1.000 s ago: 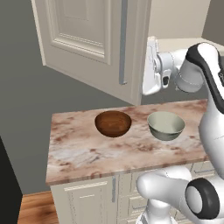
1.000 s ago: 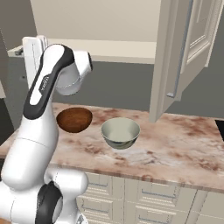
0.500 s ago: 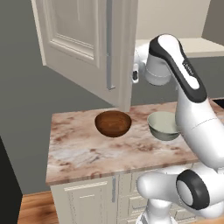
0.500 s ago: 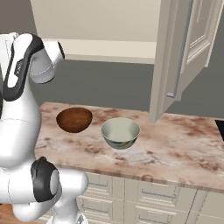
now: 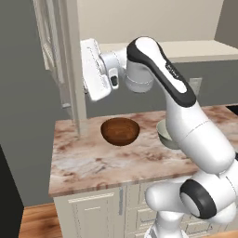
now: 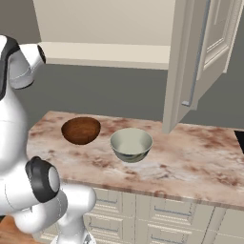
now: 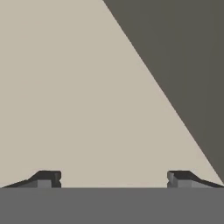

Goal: Open the cabinet. Pick the bowls from the counter and place them in the cabinet. Then close the cabinet.

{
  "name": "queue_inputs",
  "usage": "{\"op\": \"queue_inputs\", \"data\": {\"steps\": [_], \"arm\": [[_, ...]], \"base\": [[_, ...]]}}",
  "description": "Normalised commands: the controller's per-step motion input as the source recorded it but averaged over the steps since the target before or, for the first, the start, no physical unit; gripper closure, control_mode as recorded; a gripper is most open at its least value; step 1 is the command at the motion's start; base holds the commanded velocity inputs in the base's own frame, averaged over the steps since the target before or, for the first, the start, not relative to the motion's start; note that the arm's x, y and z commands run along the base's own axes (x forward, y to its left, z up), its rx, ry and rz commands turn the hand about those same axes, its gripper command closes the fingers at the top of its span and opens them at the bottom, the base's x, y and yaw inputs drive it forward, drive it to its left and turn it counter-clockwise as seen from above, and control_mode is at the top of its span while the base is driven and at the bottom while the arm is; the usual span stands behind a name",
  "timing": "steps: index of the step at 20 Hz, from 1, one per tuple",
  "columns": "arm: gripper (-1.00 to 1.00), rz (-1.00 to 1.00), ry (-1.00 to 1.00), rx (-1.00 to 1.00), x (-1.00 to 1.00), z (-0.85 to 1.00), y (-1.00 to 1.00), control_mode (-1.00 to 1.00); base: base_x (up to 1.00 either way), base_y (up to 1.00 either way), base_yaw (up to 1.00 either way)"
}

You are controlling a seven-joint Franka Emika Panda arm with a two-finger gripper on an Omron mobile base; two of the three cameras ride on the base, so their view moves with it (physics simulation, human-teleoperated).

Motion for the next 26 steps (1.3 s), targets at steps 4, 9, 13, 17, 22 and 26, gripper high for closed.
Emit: {"op": "queue_inputs", "data": {"steps": [4,9,13,17,22,26], "arm": [[-1.0,-0.02,-0.01,0.0,-0.01,-0.01,0.52,-1.0],[-1.0,0.02,-0.1,-0.03,-0.02,0.28,0.0,-1.0],[-1.0,0.14,-0.21,-0.32,-0.15,0.33,-0.07,-1.0],[-1.0,0.07,-0.21,-0.5,-0.4,-0.02,-0.38,-1.0],[-1.0,0.11,-0.07,-0.46,-0.23,-0.4,-0.72,-1.0],[-1.0,0.15,-0.33,-0.19,-0.39,-0.54,-0.78,-1.0]], "base": [[0.0,0.0,0.0],[0.0,0.0,0.0],[0.0,0.0,0.0],[0.0,0.0,0.0],[0.0,0.0,0.0],[0.0,0.0,0.0]]}}
